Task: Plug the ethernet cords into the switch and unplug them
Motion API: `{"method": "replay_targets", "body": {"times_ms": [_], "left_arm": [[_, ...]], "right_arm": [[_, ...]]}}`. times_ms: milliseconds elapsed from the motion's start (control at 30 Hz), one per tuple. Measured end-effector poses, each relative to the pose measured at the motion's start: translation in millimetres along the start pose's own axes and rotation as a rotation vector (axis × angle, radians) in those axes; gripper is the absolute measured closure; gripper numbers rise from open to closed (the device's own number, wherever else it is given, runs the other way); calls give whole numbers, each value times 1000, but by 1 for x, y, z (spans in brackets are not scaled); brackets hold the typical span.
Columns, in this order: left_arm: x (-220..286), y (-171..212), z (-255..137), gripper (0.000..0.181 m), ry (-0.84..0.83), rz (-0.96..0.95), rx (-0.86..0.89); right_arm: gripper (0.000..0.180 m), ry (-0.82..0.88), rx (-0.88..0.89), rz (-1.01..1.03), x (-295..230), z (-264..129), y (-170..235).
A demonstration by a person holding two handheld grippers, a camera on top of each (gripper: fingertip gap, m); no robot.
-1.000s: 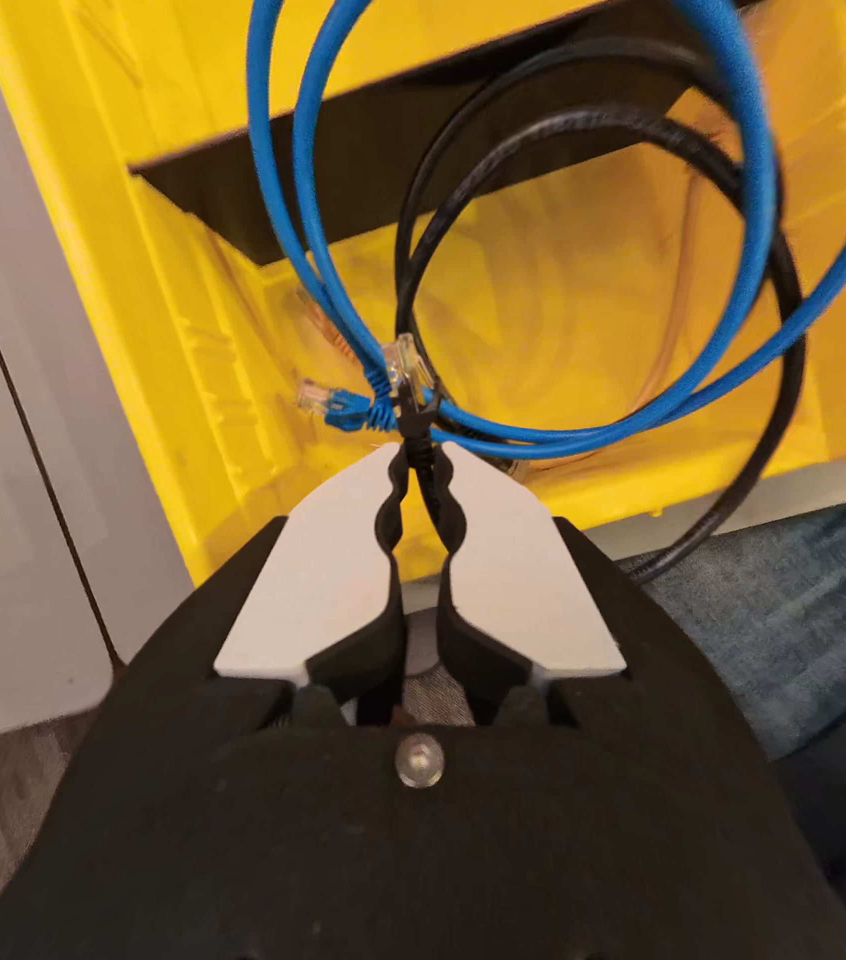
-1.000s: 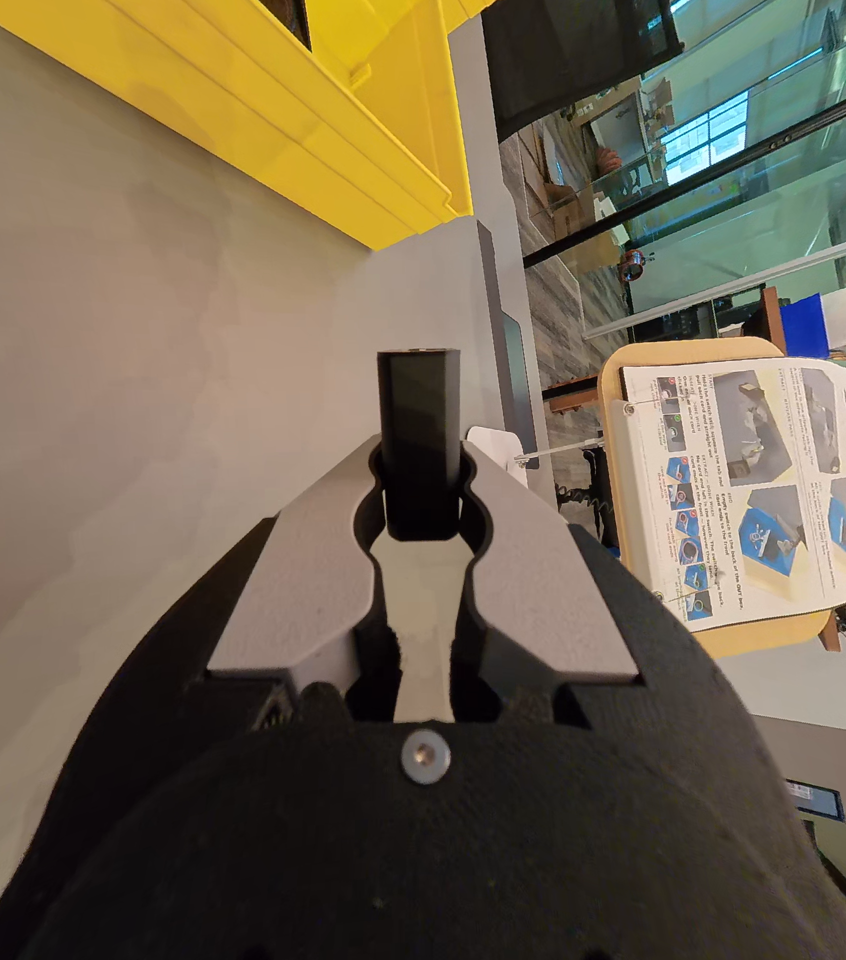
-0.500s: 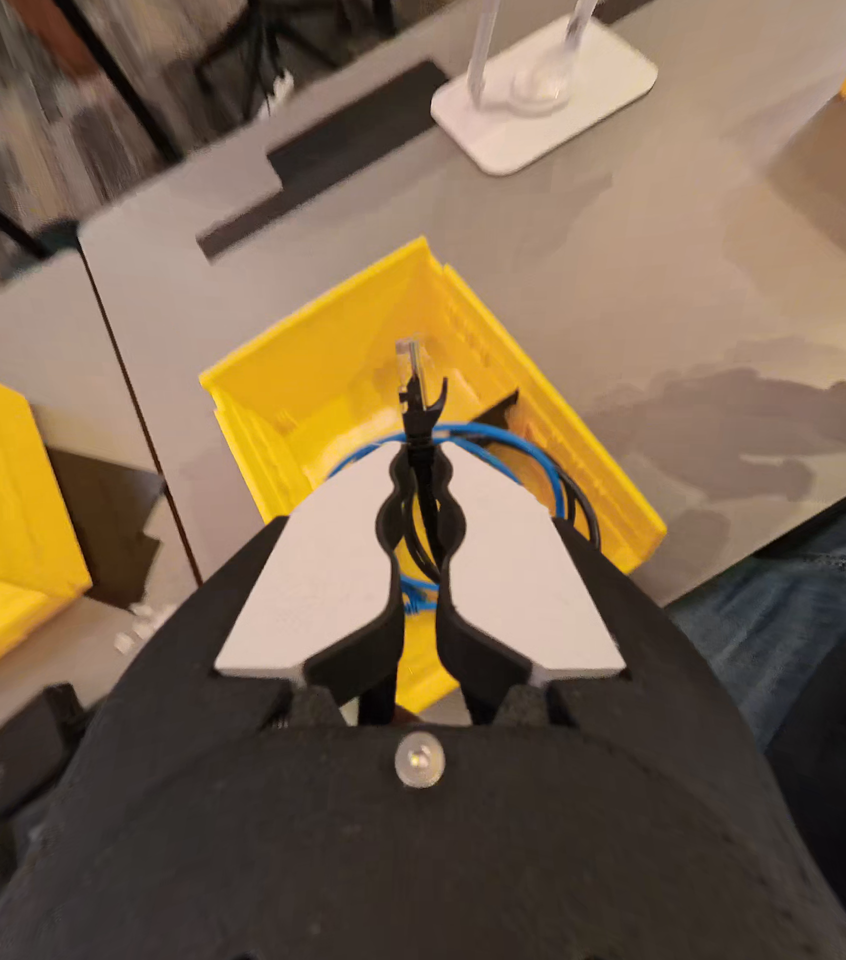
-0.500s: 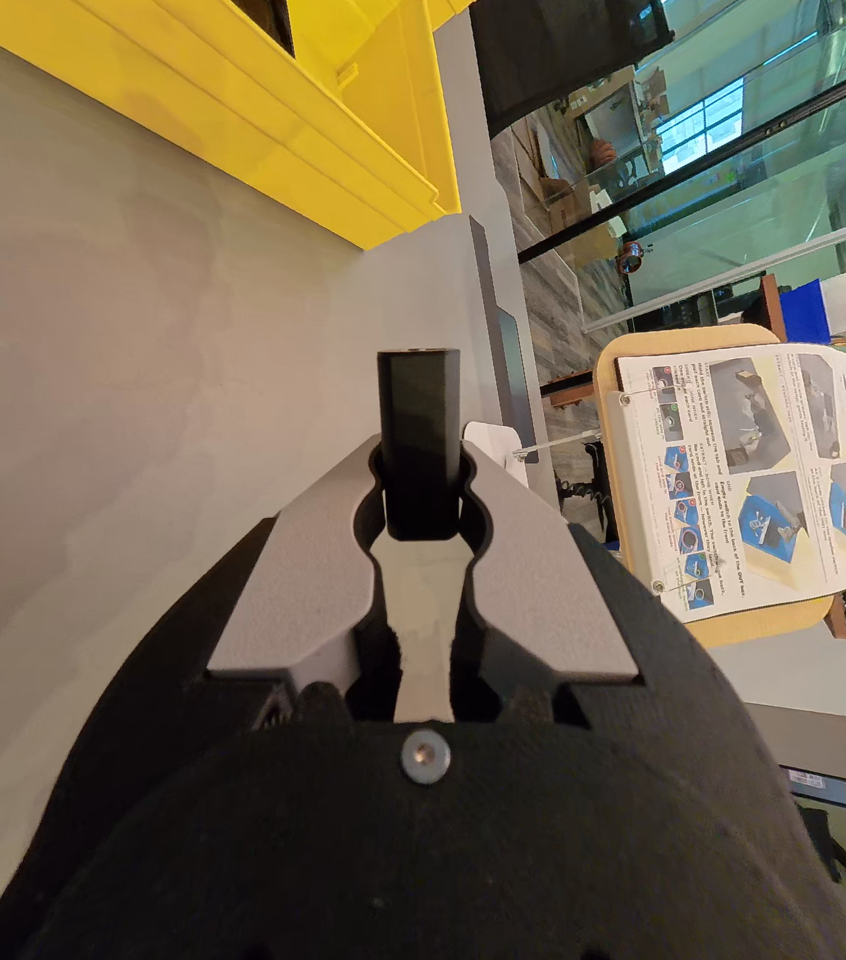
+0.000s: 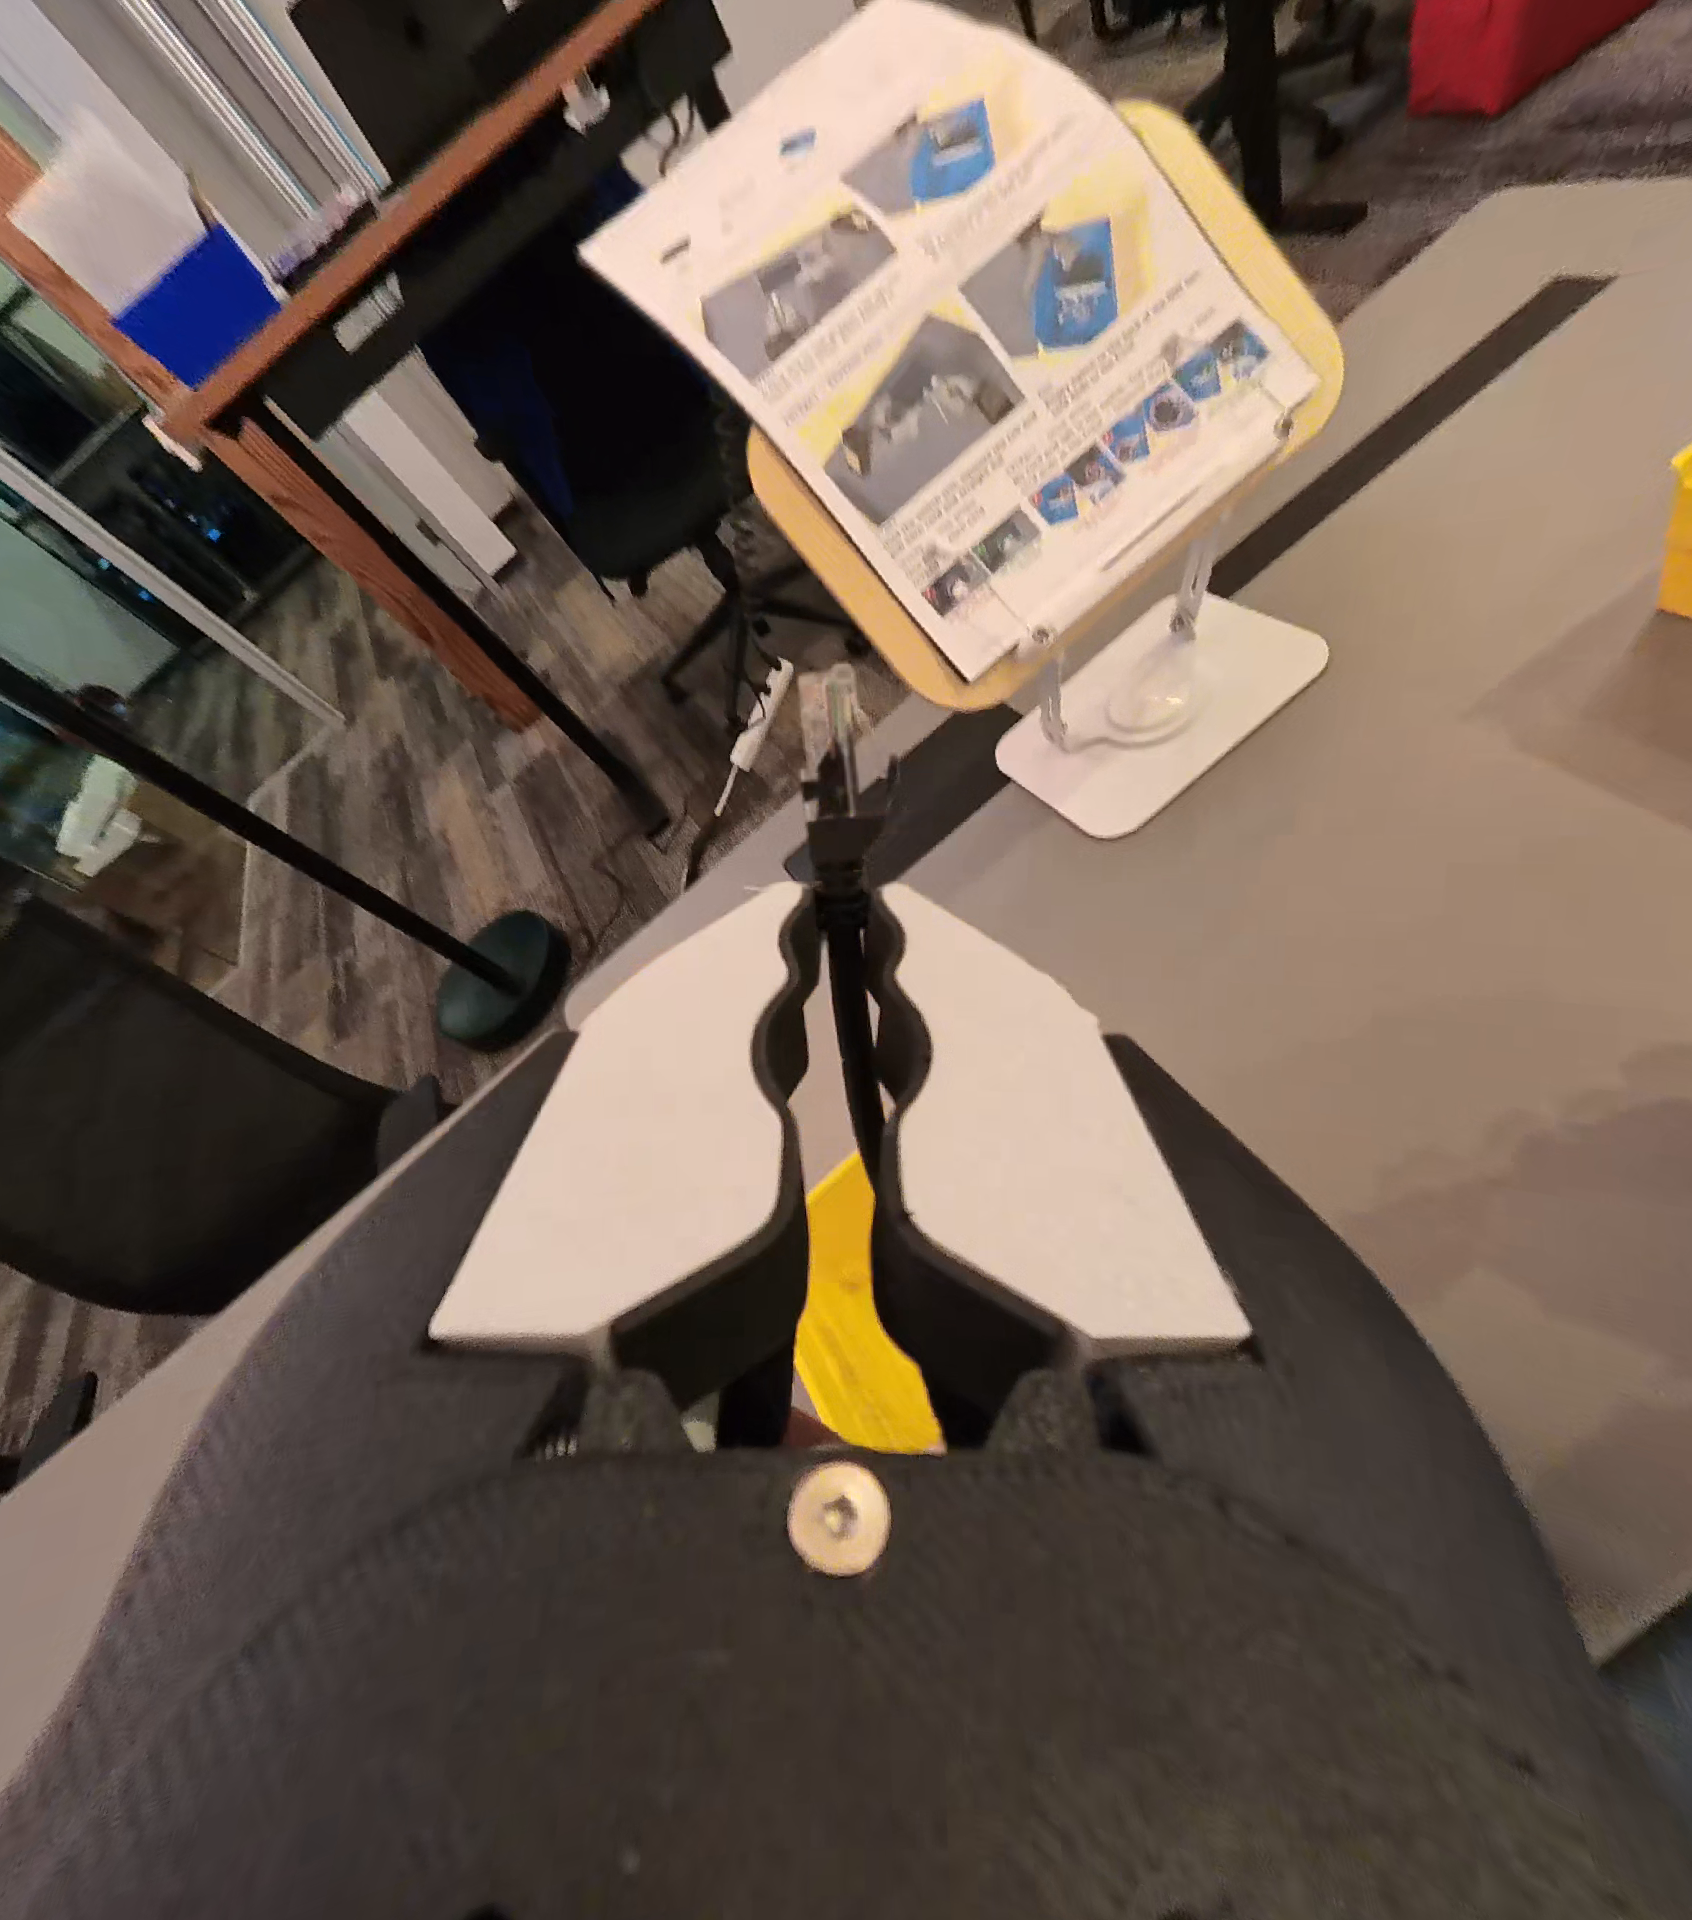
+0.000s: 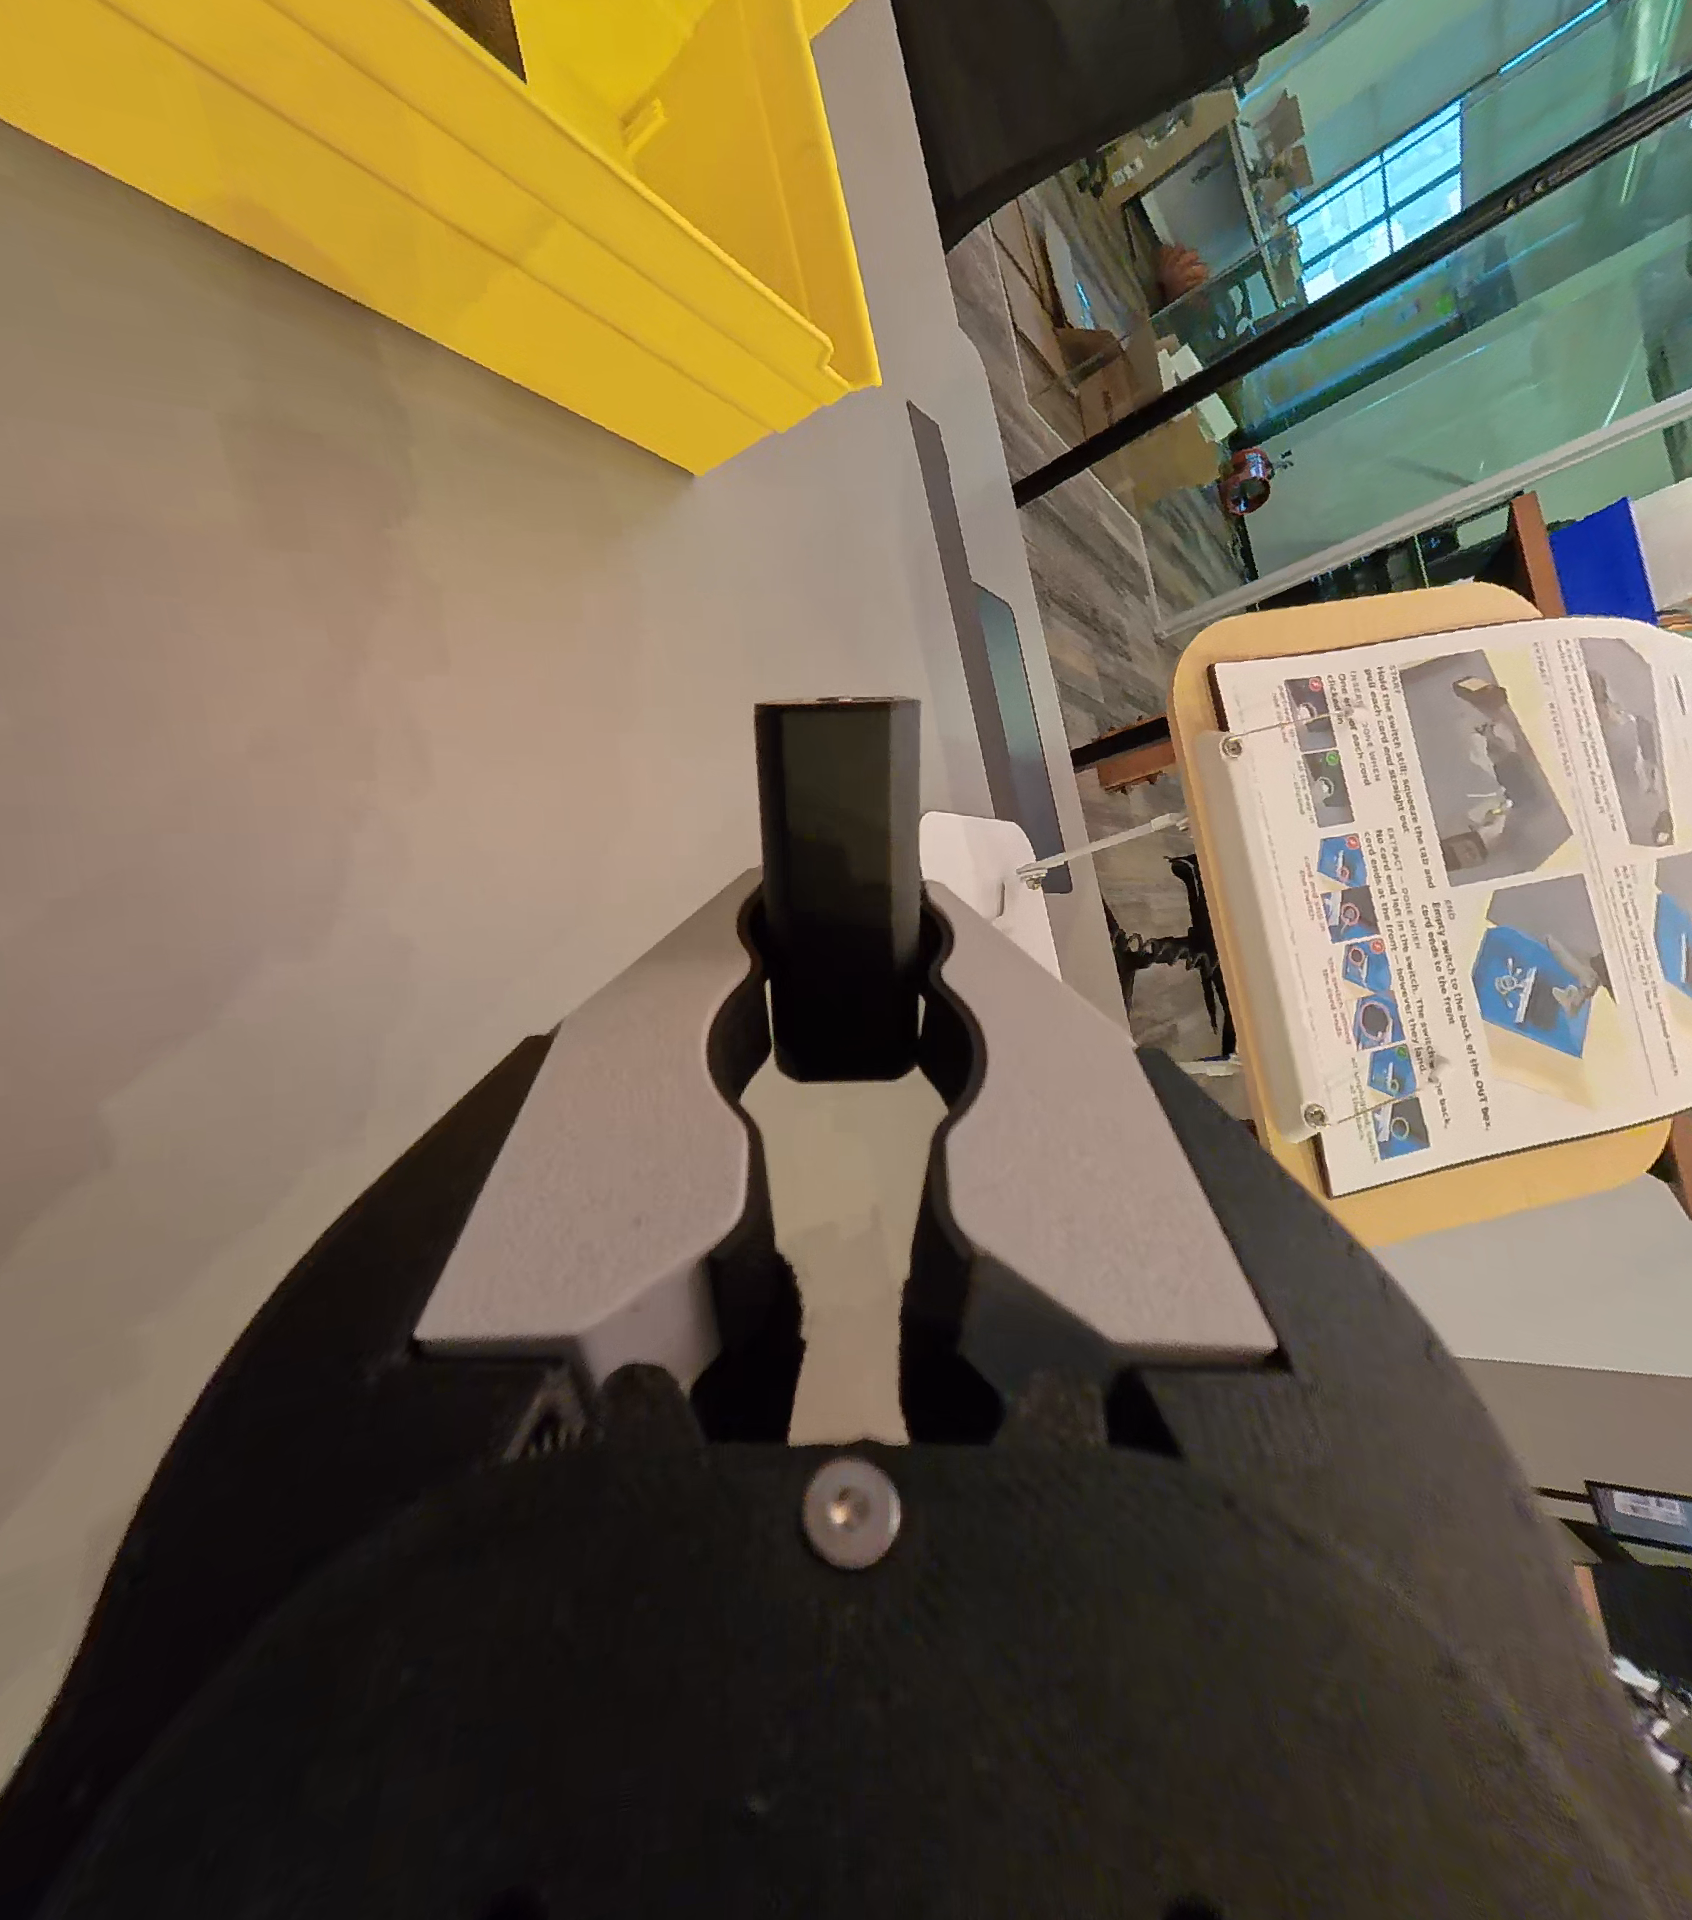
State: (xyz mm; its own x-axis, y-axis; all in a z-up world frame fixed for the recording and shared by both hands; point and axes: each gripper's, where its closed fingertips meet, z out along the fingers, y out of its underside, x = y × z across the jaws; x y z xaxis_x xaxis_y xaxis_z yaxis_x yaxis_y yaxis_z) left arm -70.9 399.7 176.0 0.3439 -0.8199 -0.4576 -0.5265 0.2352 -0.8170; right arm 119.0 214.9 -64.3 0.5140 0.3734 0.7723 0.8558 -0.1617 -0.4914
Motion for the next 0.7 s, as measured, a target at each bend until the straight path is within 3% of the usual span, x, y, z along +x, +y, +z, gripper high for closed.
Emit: {"method": "replay_targets", "body": {"times_ms": [33,200,500,700], "left_arm": [[-3,-9,-2,173,-3,1,27],[-12,-19,-16,173,-24,-30,80],[-17,66,-34,173,-22,-185,3],[9,101,-17,172,94,-198,-77]], "right_arm": [[158,1,0,1,0,0,1],[158,3,4,13,2,-1,2],[158,-18,2,12,-3,2,3],[158,-30,4,8,-5,4,-2]]}}
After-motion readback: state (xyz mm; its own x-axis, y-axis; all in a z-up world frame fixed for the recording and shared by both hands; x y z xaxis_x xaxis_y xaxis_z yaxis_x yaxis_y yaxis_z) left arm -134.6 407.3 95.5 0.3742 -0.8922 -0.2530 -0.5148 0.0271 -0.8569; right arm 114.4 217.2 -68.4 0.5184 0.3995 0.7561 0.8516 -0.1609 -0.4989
